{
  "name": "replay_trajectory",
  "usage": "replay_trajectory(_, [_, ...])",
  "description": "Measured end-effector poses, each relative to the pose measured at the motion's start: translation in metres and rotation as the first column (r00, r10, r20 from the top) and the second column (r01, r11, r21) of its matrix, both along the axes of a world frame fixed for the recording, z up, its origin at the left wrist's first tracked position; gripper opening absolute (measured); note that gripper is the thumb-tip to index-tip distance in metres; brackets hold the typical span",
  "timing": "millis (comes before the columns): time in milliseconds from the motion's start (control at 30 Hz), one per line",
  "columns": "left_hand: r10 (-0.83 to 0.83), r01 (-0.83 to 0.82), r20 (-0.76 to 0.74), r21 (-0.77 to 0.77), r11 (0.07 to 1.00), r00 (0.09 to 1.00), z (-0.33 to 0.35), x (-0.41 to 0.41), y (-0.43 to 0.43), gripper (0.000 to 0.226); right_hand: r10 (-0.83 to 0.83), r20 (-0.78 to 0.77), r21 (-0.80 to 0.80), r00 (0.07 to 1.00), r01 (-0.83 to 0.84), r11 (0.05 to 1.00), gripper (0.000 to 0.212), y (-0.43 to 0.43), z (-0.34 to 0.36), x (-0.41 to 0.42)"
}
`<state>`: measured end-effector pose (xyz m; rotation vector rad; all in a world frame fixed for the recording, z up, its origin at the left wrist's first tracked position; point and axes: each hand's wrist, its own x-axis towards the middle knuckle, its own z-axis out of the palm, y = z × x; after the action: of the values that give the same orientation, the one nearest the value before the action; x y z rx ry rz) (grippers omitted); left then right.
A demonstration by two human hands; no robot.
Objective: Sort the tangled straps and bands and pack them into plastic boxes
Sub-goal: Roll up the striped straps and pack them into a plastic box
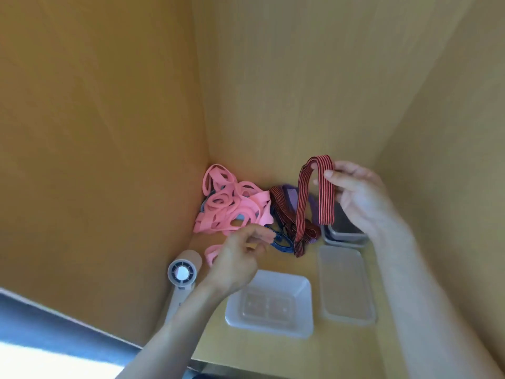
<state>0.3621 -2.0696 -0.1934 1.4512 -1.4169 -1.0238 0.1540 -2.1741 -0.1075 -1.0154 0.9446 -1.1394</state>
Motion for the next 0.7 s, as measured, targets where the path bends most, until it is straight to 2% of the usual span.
replay_trajectory(200, [0.065, -0.065, -0.003, -0.027, 0.998, 0.998, 0.017, -0.019, -0.032, 0.028, 0.065, 0.016, -0.093, 0.998, -0.063, 0.994, 0.021, 0.025, 0.029, -0.012])
replay_trajectory(300, [0.042, -0.042, 0.086, -0.001, 0.999, 0.995, 0.027, -0.021, -0.046, 0.043, 0.092, 0.020, -0.141, 0.996, -0.088, 0.986, 0.026, 0.030, 0.048, -0.009])
replay_trajectory(400, [-0.066, 0.064, 0.146, 0.017, 0.998, 0.987, 0.031, -0.018, -0.054, 0.062, 0.122, 0.029, -0.206, 0.992, -0.113, 0.972, 0.028, 0.034, 0.071, -0.005])
replay_trajectory(534, [-0.172, 0.166, 0.144, 0.051, 0.985, 0.974, 0.024, -0.010, -0.057, 0.074, 0.180, 0.039, -0.296, 0.983, -0.161, 0.941, 0.019, 0.040, 0.095, 0.000])
replay_trajectory(600, [-0.162, 0.154, 0.164, 0.058, 0.986, 0.973, 0.019, -0.006, -0.057, 0.072, 0.222, 0.036, -0.333, 0.974, -0.198, 0.922, 0.020, 0.043, 0.102, 0.003])
replay_trajectory(700, [-0.161, 0.160, 0.135, 0.020, 0.987, 0.978, 0.012, -0.005, -0.054, 0.053, 0.263, 0.042, -0.365, 0.964, -0.230, 0.902, 0.026, 0.047, 0.110, 0.009])
